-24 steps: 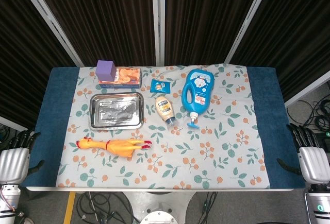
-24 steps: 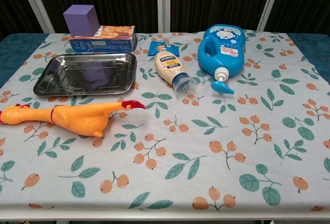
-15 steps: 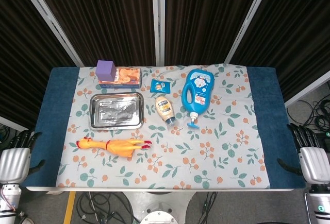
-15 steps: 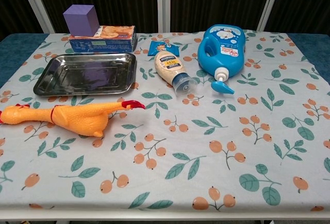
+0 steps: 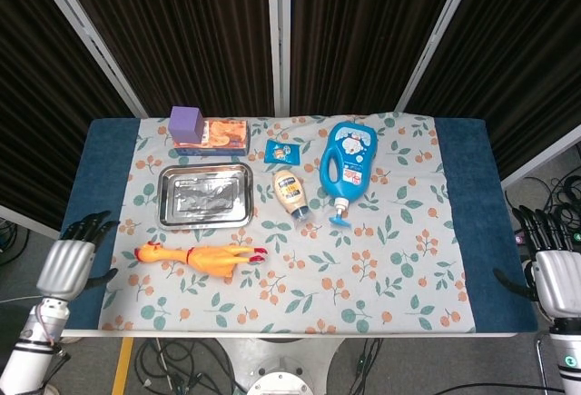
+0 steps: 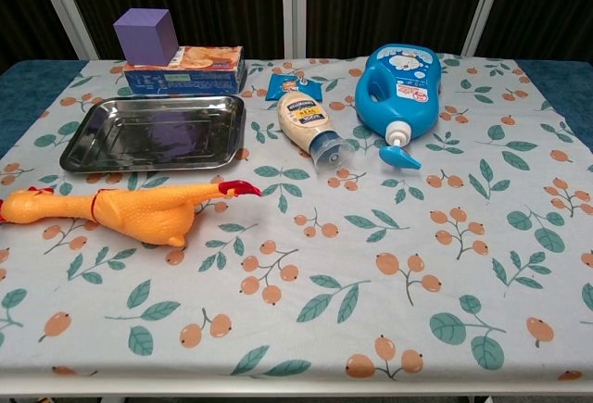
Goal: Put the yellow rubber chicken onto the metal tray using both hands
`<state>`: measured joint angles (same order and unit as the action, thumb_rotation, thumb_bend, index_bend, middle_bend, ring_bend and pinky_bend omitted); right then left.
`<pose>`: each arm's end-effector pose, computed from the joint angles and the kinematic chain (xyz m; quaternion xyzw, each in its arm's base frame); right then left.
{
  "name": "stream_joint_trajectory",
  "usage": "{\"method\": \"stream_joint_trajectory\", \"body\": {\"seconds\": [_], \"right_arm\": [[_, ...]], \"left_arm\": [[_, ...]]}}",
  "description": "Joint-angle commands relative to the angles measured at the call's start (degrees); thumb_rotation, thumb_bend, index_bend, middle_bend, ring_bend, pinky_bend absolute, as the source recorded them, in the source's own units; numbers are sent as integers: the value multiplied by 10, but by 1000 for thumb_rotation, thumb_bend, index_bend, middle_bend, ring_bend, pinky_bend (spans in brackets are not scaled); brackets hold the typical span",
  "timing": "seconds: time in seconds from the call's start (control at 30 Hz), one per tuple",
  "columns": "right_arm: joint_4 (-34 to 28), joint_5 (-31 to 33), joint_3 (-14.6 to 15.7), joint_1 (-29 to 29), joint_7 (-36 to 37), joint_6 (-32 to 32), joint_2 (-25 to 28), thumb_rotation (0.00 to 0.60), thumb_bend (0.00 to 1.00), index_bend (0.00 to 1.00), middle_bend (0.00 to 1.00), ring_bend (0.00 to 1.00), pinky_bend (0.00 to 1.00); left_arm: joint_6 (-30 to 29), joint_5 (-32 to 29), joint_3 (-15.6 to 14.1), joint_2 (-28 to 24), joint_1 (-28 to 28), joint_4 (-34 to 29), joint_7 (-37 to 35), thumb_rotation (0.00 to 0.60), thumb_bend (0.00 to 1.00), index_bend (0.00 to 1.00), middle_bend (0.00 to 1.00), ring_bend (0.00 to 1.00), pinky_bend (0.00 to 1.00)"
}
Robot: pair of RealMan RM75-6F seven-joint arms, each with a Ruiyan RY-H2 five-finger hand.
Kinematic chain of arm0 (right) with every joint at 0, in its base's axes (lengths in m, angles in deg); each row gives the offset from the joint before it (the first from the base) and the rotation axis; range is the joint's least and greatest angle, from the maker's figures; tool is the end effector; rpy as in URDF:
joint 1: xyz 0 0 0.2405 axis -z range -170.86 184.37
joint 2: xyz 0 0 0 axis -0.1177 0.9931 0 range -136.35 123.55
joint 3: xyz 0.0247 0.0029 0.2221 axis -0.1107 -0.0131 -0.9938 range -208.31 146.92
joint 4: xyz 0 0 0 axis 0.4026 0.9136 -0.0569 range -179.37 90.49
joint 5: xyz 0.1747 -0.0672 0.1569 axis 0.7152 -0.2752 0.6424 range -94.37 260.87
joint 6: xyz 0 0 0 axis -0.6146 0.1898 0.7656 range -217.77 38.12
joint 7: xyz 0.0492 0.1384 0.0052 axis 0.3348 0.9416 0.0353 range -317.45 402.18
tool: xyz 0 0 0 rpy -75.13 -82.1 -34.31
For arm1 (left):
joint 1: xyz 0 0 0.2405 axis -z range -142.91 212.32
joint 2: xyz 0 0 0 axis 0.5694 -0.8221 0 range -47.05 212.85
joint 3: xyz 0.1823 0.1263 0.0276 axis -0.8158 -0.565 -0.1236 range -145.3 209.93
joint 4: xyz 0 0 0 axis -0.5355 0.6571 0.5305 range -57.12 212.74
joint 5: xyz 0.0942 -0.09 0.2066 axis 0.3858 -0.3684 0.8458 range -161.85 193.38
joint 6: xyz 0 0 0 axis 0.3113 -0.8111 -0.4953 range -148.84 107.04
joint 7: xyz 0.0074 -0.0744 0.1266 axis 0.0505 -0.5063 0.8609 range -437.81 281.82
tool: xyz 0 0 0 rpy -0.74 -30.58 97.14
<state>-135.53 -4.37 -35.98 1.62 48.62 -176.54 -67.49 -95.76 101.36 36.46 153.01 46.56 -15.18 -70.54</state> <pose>-0.2955 -0.1965 0.1406 0.5828 -0.3683 0.4292 0.5834 -0.2594 0.2196 0.0595 -0.6566 -0.3874 -0.3734 0.5285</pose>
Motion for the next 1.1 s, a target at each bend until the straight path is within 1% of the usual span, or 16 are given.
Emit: {"method": "stream_joint_trajectory", "body": {"seconds": [0.03, 0.1, 0.17, 0.3, 0.5, 0.7, 0.93, 1.1], "right_arm": [[-5, 0, -2, -2, -1, 1, 5, 600, 98, 0, 62, 0, 4], [-7, 0, -2, -3, -1, 2, 6, 600, 99, 0, 63, 0, 4], [-8, 1, -1, -4, -2, 6, 7, 600, 98, 0, 63, 0, 4], [-11, 3, -1, -5, -2, 9, 9, 600, 99, 0, 63, 0, 4], [-12, 5, -1, -4, 3, 9, 12, 600, 99, 0, 62, 0, 4], [-13, 7, 0, -2, 3, 8, 14, 600, 98, 0, 63, 0, 4], [-12, 11, 1, -1, 5, 9, 15, 600, 99, 0, 62, 0, 4], [-12, 13, 1, 0, 5, 11, 15, 600, 99, 0, 63, 0, 4]], "left_arm": [[28, -2, 8, 34, 31, 20, 8, 600, 198, 294, 271, 186, 209], [36, -3, 7, 56, 39, 35, 17, 600, 199, 356, 316, 224, 225], [56, -11, 4, 79, 50, 49, 19, 600, 199, 379, 334, 237, 237], [87, -38, 4, 110, 64, 72, 31, 600, 199, 372, 335, 237, 239], [111, -68, 4, 145, 78, 95, 52, 600, 203, 369, 335, 237, 245], [122, -84, 1, 168, 86, 107, 61, 600, 216, 369, 340, 242, 265], [138, -109, 5, 197, 97, 146, 63, 600, 257, 387, 393, 298, 301], [141, -117, 0, 205, 97, 160, 64, 600, 266, 389, 399, 310, 305]]}}
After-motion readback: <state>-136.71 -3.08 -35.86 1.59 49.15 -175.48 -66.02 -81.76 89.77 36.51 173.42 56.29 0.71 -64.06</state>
